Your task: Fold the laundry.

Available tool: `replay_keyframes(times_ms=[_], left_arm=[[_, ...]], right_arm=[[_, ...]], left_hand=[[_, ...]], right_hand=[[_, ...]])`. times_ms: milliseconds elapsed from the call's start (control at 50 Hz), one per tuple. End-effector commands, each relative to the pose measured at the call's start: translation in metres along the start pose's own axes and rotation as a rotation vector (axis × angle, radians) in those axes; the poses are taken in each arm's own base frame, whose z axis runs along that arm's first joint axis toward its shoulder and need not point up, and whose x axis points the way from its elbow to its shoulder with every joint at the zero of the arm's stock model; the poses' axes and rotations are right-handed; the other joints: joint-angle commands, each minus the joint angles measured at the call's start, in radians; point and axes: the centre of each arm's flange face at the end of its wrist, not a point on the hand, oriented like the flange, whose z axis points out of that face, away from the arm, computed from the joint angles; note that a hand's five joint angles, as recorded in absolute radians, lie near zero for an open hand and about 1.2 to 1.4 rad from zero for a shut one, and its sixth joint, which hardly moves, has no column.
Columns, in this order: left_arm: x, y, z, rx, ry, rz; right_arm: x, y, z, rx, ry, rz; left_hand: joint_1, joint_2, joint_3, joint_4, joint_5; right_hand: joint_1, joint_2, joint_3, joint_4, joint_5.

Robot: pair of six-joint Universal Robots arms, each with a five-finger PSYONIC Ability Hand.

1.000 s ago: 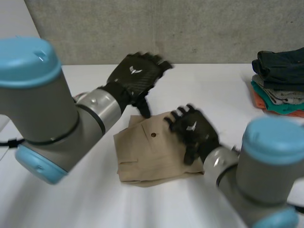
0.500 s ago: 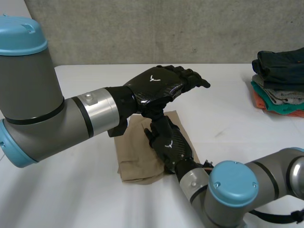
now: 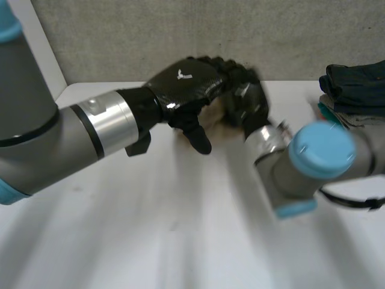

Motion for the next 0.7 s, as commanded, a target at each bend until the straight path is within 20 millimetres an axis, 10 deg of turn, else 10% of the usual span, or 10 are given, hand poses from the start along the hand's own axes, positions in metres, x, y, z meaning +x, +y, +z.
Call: replay_keyframes(times_ms=[20,120,200,280,520,700], left_arm=[[-0.004,-0.022,-0.008,0.077,-0.043,0.048],[-0.004,-0.026,-0.008,0.096,-0.045,0.037],[0.000,-0.022,-0.009,0.087,-0.036,0.027],[0.002,-0.018,-0.009,0.075,-0.028,0.021],[0.006,-0.013,-0.007,0.064,-0.017,0.012],[0.015,-0.016,-0.004,0.085,0.005,0.021]], right_arm=[[0.113,-0.031,0.051,0.175,0.238,-0.072],[0.195,-0.035,0.064,0.276,0.369,-0.074],[0.278,0.003,0.055,0.257,0.414,-0.087],[0.311,0.049,0.044,0.198,0.376,-0.106],[0.356,0.209,-0.025,-0.017,0.196,-0.011],[0.348,0.219,-0.035,-0.039,0.156,0.010]], left_hand=[[0.011,-0.006,-0.012,-0.004,-0.024],[0.011,-0.006,-0.012,-0.004,-0.024],[0.011,-0.006,-0.012,-0.004,-0.024],[0.011,-0.006,-0.012,-0.004,-0.024],[0.008,-0.009,-0.015,-0.007,-0.027],[0.008,-0.009,-0.015,-0.007,-0.027]], right_hand=[[0.372,0.266,0.253,0.197,0.356],[0.372,0.266,0.253,0.197,0.356],[0.372,0.266,0.253,0.197,0.356],[0.372,0.266,0.253,0.197,0.356],[0.372,0.266,0.253,0.197,0.356],[0.372,0.266,0.253,0.197,0.356]])
